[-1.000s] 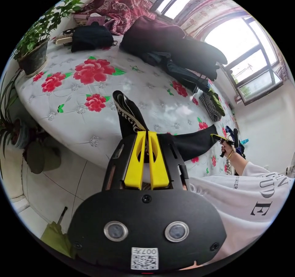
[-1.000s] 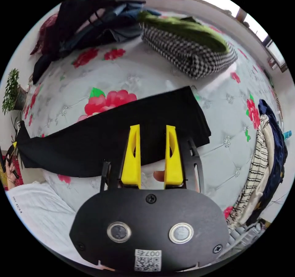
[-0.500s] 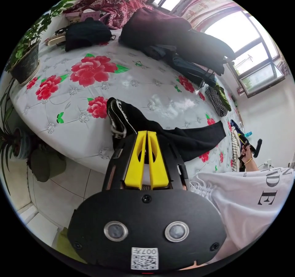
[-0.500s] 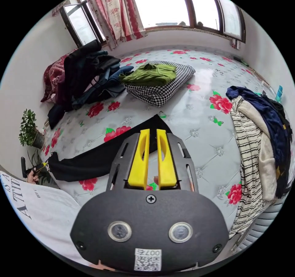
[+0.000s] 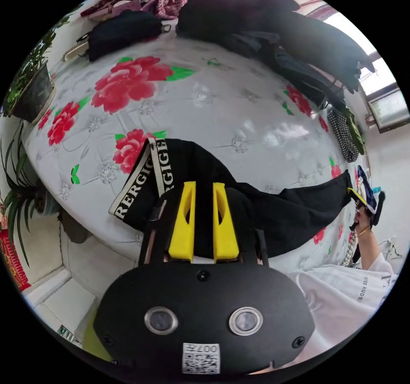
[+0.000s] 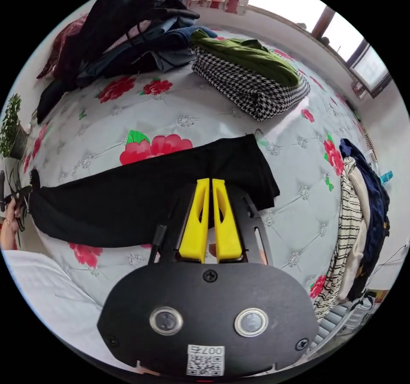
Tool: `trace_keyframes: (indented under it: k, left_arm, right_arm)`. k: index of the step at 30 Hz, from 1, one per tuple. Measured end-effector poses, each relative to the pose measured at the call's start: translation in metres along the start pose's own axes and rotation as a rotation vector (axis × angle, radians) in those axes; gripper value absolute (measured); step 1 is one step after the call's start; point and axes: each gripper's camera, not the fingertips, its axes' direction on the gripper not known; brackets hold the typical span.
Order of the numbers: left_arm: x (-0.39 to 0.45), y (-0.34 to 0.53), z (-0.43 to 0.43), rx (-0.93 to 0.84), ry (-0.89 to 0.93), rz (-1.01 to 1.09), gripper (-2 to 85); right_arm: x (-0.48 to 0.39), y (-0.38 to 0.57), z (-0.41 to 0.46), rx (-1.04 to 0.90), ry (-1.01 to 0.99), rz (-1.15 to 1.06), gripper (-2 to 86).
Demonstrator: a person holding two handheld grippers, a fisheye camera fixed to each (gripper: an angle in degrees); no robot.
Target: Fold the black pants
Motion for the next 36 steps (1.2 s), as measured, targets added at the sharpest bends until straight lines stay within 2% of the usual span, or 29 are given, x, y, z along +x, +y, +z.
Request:
trace_keyframes:
  k: [3, 8, 11, 15, 18, 20, 23, 26, 30, 32, 36]
  left_arm:
    - [-0.003, -0.007, -0.010, 0.002, 0.084, 0.013, 1.1]
    - [-0.015, 0.001, -0.070, 0.175, 0.337, 0.030, 0.1]
    - [-0.010, -0.001, -0.105, 0.257, 0.387, 0.123, 0.1]
    - [-0.006, -0.022, -0.124, 0.189, 0.395, 0.201, 0.3]
    - [0.008, -0.037, -0.130, 0.017, 0.372, 0.322, 1.0]
    - [0.022, -0.041, -0.124, -0.151, 0.333, 0.435, 2.6]
    - [0.021, -0.039, -0.113, -0.153, 0.241, 0.418, 5.3]
    - [0.002, -0.033, -0.102, -0.111, 0.219, 0.290, 7.2]
    - [-0.018, -0.026, -0.080, -0.119, 0.291, 0.156, 10.5]
    - [0.000, -0.027, -0.063, -0.165, 0.310, 0.188, 12.7]
    - [0.043, -0.033, -0.041, -0.200, 0.176, 0.244, 12.2]
  right_arm:
    - [0.046, 0.024, -0.061, 0.179, -0.123, 0.118, -0.1]
    - [0.106, 0.084, -0.195, 0.484, -0.213, 0.175, -0.2]
    - [0.129, 0.097, -0.234, 0.549, -0.230, 0.200, -0.2]
    - [0.140, 0.085, -0.232, 0.394, -0.207, 0.166, -0.2]
    - [0.130, 0.088, -0.240, 0.340, -0.190, 0.041, -0.3]
    - [0.127, 0.090, -0.226, 0.205, -0.194, -0.011, -0.3]
    - [0.137, 0.105, -0.196, 0.099, -0.231, 0.053, -0.3]
    - [0.147, 0.124, -0.182, 0.114, -0.321, 0.149, -0.3]
    - [0.146, 0.131, -0.167, 0.100, -0.337, 0.197, -0.3]
    - [0.144, 0.123, -0.158, 0.069, -0.319, 0.203, -0.3]
    - [0.141, 0.109, -0.148, 0.066, -0.315, 0.210, -0.3]
